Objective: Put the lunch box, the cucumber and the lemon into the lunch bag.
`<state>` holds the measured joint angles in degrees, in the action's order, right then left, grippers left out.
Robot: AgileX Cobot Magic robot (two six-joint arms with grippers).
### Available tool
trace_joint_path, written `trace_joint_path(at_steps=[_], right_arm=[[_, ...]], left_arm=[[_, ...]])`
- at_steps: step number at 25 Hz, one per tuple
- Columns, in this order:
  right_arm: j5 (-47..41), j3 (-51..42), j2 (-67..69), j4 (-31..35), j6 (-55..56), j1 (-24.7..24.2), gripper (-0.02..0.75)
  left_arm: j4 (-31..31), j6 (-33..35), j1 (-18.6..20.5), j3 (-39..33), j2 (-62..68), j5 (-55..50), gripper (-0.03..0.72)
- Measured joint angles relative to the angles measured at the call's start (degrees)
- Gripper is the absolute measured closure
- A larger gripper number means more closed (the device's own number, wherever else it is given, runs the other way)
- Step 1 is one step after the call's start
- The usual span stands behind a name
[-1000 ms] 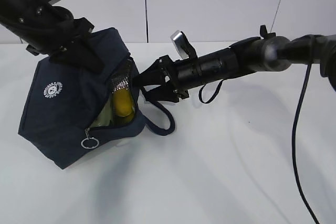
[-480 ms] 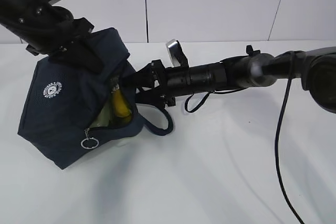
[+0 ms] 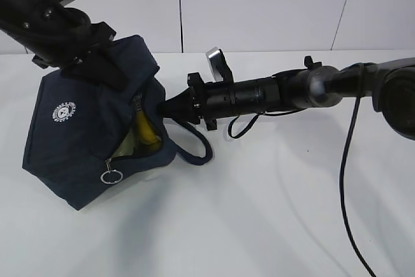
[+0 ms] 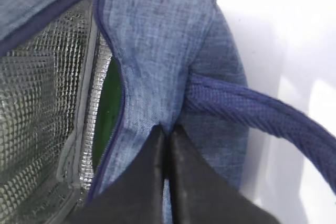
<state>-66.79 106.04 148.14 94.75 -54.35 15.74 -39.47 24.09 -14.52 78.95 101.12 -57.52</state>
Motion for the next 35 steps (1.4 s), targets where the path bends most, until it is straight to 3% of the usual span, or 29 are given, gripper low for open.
trace_joint_path(at_steps=[16, 28, 35], right_arm=[[0.13, -0.03, -3.71, -1.20, 0.00, -0.10, 0.738], [0.40, -0.03, -10.92, -6.66, 4.71, -3.63, 0.738], [0.05, -0.03, -16.33, -12.42, 8.38, -5.52, 0.738]], left_arm=[[-1.46, 0.00, 0.00, 0.00, 0.00, -0.97, 0.673], [-11.62, 2.48, 0.00, 0.00, 0.00, -1.44, 0.673], [-14.51, 2.77, -3.38, 0.00, 0.51, 0.79, 0.673]])
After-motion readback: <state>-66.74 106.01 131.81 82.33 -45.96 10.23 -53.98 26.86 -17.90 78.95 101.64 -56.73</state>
